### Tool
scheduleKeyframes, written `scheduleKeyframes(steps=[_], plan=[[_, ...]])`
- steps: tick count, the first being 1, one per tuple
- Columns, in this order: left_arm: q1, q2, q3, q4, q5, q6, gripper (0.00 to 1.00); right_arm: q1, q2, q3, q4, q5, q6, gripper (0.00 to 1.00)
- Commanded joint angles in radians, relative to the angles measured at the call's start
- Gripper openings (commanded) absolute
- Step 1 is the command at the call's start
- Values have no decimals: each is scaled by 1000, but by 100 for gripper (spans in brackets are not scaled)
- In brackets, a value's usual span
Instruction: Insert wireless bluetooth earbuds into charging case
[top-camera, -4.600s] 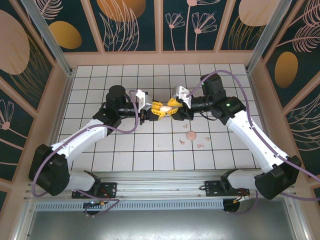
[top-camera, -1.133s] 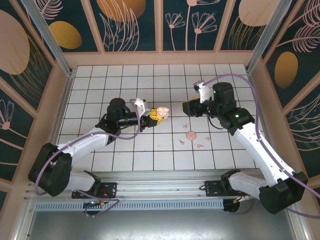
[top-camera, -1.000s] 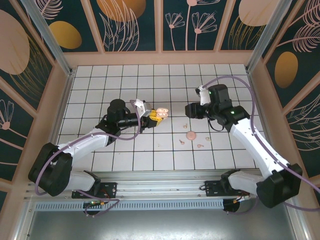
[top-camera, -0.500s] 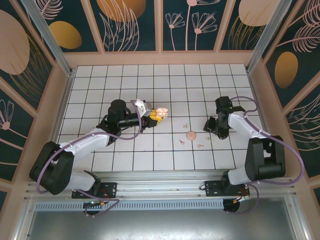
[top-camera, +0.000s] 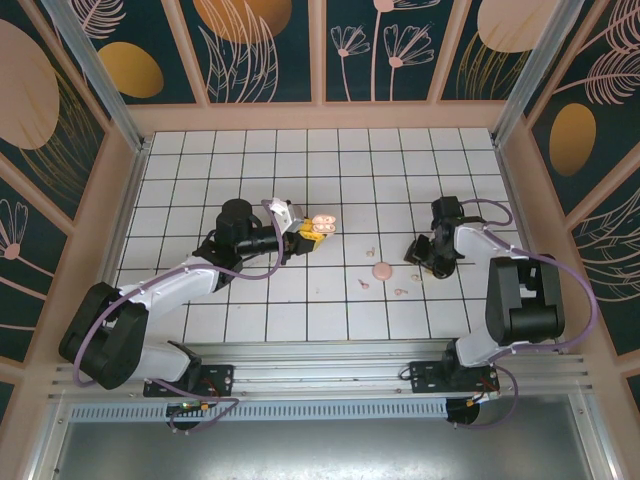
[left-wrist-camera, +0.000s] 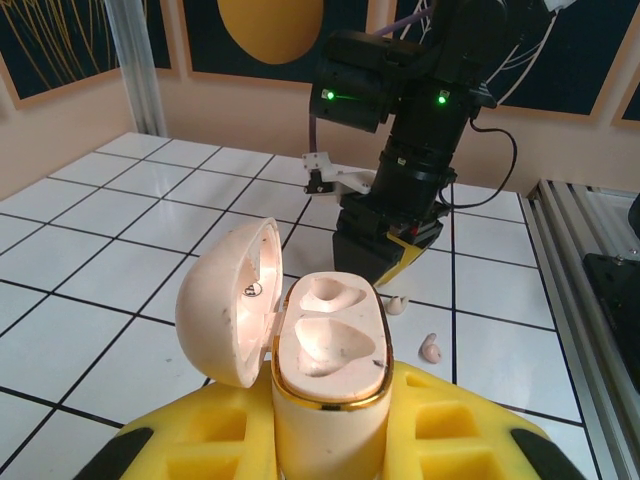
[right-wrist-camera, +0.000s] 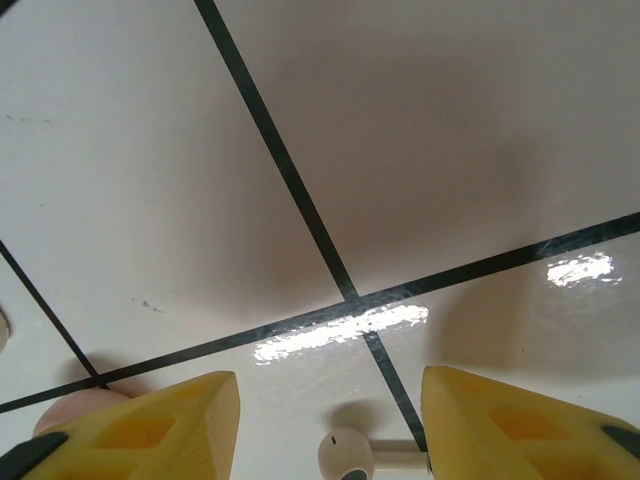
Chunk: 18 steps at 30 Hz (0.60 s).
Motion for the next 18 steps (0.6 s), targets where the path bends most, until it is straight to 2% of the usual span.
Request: scheduleKeyframes(steps=[1, 8, 18], plan=[[-2, -2, 3, 1, -7, -1, 12, -2, 9, -31, -2, -27, 3, 51], [-2, -6, 6, -11, -9, -4, 12, 10, -11, -63, -41, -40, 13, 50], [-2, -9, 4, -13, -10, -6, 13, 43, -60, -73, -48, -120, 43, 44]])
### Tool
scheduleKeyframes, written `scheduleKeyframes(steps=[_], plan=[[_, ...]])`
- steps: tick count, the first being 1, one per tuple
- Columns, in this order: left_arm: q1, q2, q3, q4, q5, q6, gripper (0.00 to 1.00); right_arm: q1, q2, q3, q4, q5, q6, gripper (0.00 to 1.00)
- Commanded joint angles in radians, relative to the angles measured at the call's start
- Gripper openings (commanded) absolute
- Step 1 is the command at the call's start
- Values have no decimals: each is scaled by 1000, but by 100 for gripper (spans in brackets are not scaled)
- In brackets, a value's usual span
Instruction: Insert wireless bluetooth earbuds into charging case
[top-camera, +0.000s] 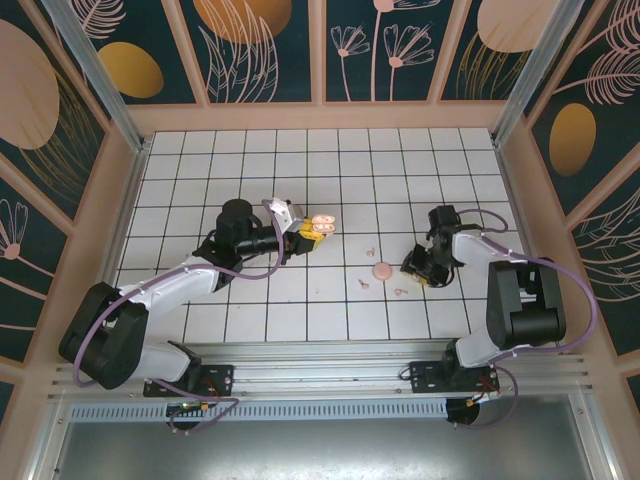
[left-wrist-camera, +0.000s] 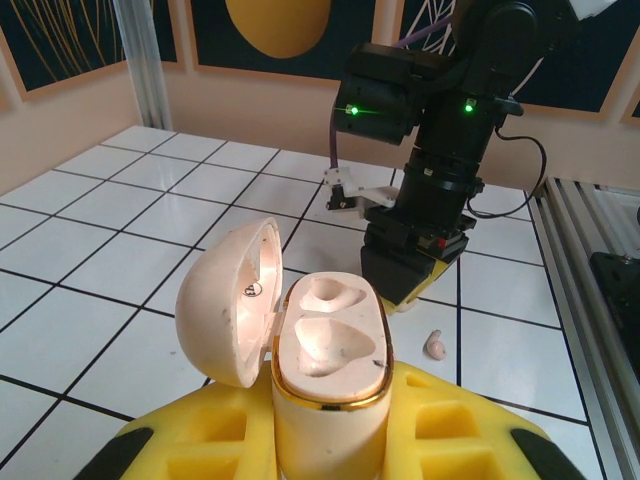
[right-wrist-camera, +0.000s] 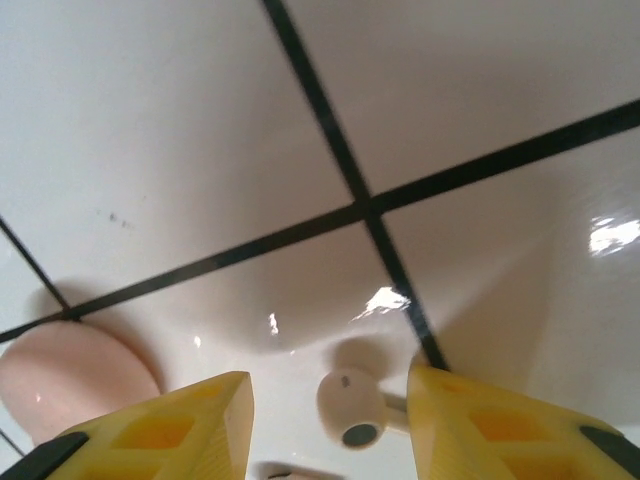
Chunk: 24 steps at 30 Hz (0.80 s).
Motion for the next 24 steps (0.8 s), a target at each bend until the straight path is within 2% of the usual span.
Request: scheduleKeyframes(steps=[1, 7, 14, 24], plan=[[-2, -10, 3, -2, 1, -6, 13, 23, -36, -13, -42, -45, 33, 43], [-2, -15, 2, -4, 1, -6, 13, 39, -67, 0, -57, -58, 47, 43], [-2, -17, 1, -7, 2, -7, 13, 40, -64, 137, -212, 114, -11, 44], [-2, -16, 3, -15, -4, -2, 13, 50, 57, 173, -205, 102, -71, 36]])
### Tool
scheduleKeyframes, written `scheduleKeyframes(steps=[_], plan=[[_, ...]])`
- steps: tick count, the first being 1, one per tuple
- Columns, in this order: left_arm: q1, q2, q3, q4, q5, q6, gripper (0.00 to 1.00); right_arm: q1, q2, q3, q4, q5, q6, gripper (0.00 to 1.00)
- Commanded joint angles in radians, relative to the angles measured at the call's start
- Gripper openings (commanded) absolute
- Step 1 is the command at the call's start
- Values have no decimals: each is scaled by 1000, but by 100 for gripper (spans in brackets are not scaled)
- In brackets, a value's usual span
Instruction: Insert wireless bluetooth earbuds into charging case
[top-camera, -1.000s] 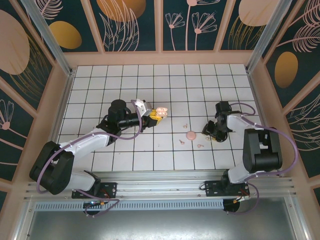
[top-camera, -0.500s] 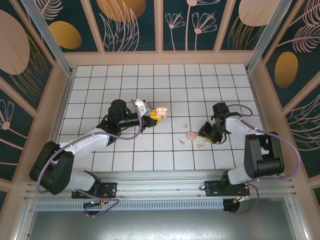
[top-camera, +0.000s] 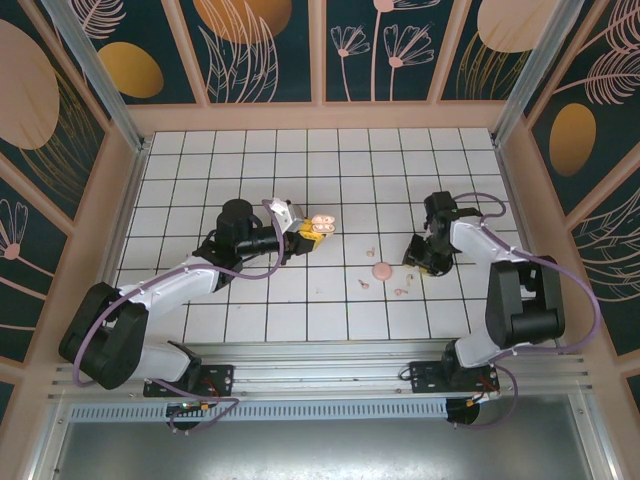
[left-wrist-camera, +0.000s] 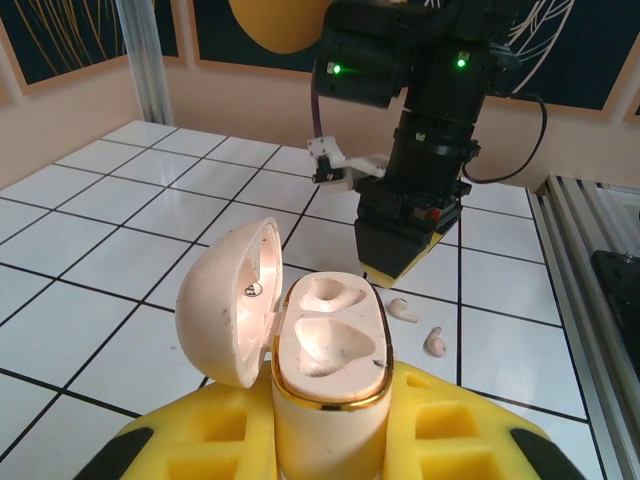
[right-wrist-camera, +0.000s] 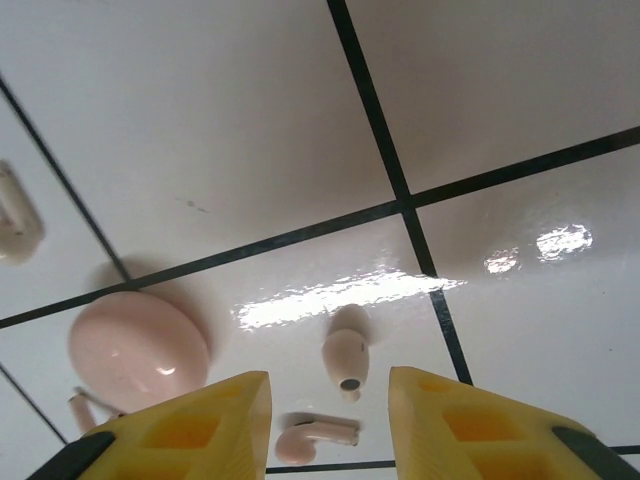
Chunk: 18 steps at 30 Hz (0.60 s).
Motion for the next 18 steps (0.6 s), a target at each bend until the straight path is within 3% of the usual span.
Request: scheduleKeyframes(steps=[1, 18], plan=[[-2, -16, 3, -4, 2, -2, 13, 14, 37, 20, -29, 23, -30, 35], [-2, -16, 12, -17, -1, 1, 13, 34, 114, -1, 33, 18, -36, 28]])
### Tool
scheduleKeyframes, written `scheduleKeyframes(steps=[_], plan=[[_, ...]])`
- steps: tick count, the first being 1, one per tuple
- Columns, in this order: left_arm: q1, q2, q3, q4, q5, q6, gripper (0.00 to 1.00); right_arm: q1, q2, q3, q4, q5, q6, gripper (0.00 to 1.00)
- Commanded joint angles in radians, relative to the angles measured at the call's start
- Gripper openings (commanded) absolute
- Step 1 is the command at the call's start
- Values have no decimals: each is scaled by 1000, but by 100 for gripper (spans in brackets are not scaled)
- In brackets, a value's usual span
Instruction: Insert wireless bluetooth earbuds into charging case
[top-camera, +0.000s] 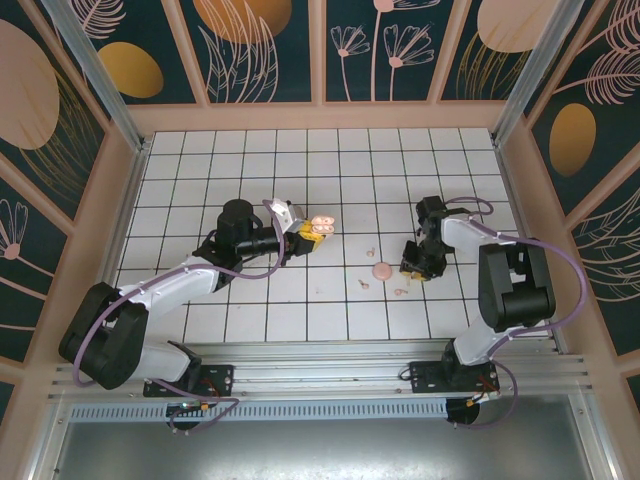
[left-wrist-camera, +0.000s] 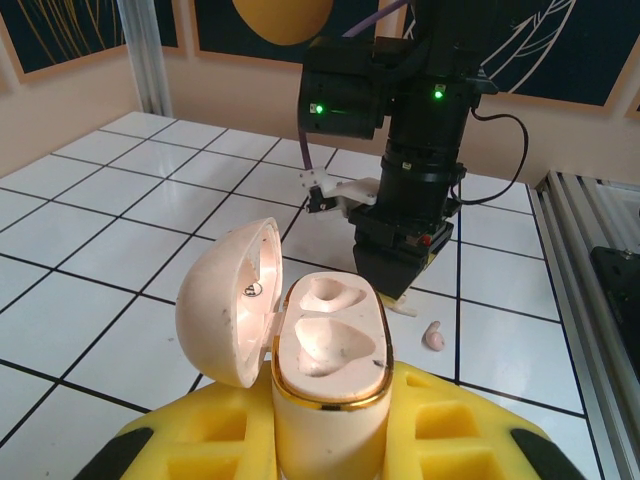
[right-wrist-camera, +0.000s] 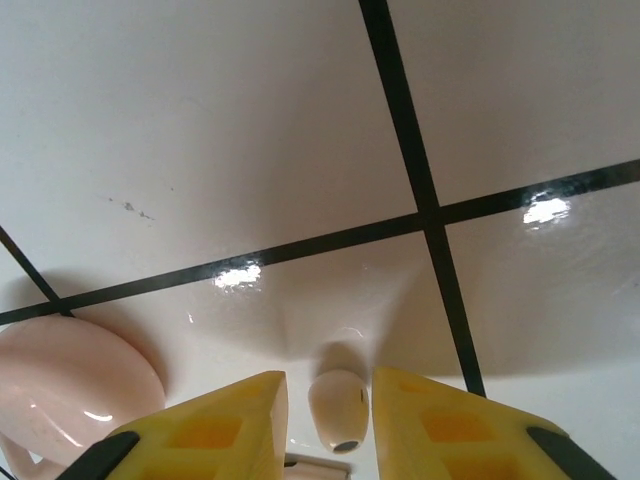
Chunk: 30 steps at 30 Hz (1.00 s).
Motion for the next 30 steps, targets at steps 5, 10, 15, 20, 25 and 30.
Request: scheduleKeyframes(steps=[5, 10, 15, 20, 25, 30], plan=[[-2, -11, 14, -4, 2, 0, 12, 12, 23, -11, 14, 19, -15, 28], [-2, -10, 15, -4, 2, 0, 13, 13, 22, -21, 20, 24, -12, 25], [-2, -9, 14, -5, 0, -1, 12, 17, 6, -30, 24, 36, -4, 21], [-2, -9, 12, -3, -2, 0, 12, 16, -38, -39, 33, 44, 12, 18], [-2, -15, 2, 21, -14, 0, 12, 17, -103, -55, 58, 33, 48, 18], [-2, -26, -50, 152, -55, -45, 11, 18, -211, -71, 116, -7, 122, 18]])
